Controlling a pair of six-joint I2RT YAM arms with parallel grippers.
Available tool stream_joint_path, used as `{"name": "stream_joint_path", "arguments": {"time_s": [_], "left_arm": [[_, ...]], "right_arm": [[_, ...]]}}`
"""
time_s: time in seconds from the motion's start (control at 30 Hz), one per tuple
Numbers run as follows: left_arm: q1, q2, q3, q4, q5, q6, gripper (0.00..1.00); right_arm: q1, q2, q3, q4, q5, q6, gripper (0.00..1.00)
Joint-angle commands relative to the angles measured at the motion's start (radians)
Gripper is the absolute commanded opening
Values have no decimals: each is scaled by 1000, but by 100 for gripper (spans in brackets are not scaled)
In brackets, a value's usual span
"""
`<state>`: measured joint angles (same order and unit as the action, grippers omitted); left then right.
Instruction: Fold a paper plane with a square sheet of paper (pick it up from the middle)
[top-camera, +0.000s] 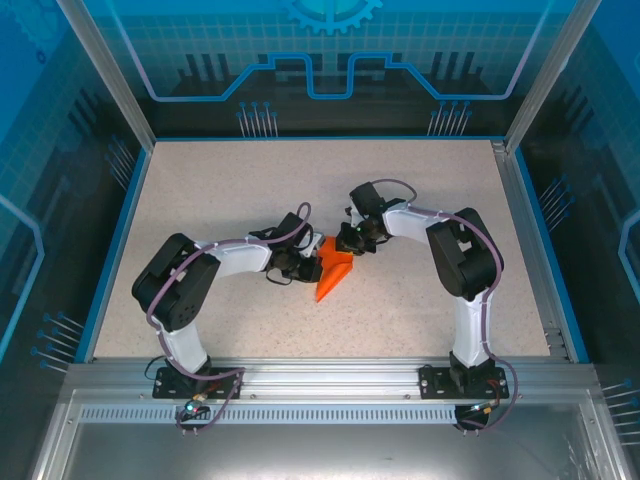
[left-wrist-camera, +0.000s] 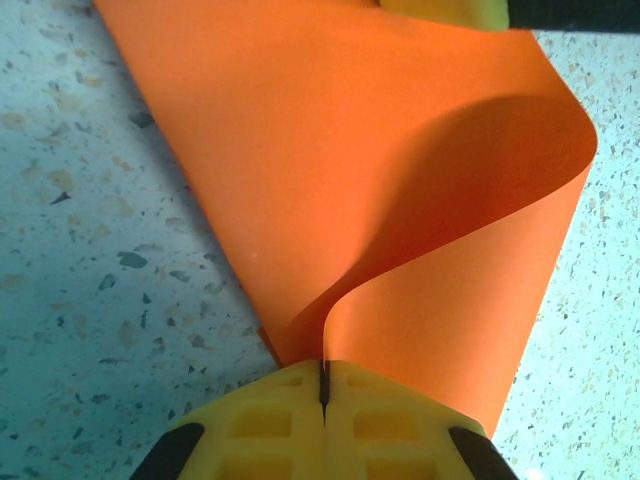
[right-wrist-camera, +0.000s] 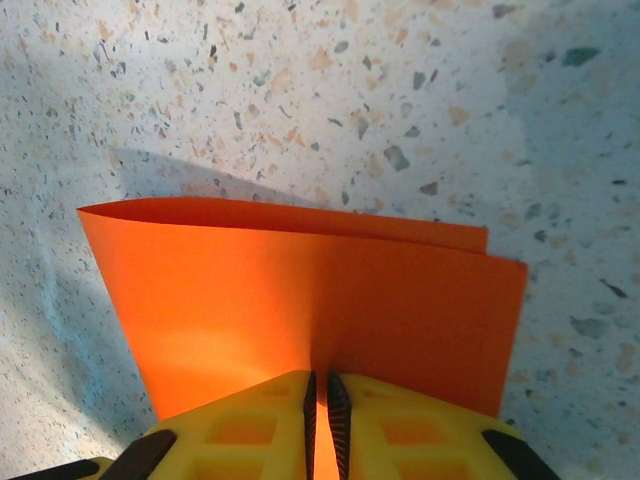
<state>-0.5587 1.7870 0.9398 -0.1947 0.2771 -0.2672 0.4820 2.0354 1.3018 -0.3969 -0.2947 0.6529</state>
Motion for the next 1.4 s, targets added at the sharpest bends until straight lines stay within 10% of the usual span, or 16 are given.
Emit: {"name": "stream_joint_path", "arguments": {"time_s": [0.0,0.43,0.6,0.87,1.37], "left_arm": [[8,33,-1,-22,-1,-21,0],[8,44,-4,-8,40,-20,0],[7,48,-1,-9,44,-19,0],[7,45,-1,-12,42,-17,0],[7,43,-4,-14,40,-18,0]], "right_arm": [[13,23,-42,-76,58,-6,17],[-69,-221,-116,44,-24,35,29],[-73,-368,-302,202,-65,96,7],[122,-515,-635,573,-71,290,0],[290,-354,-673,801,-61,400,0]]}}
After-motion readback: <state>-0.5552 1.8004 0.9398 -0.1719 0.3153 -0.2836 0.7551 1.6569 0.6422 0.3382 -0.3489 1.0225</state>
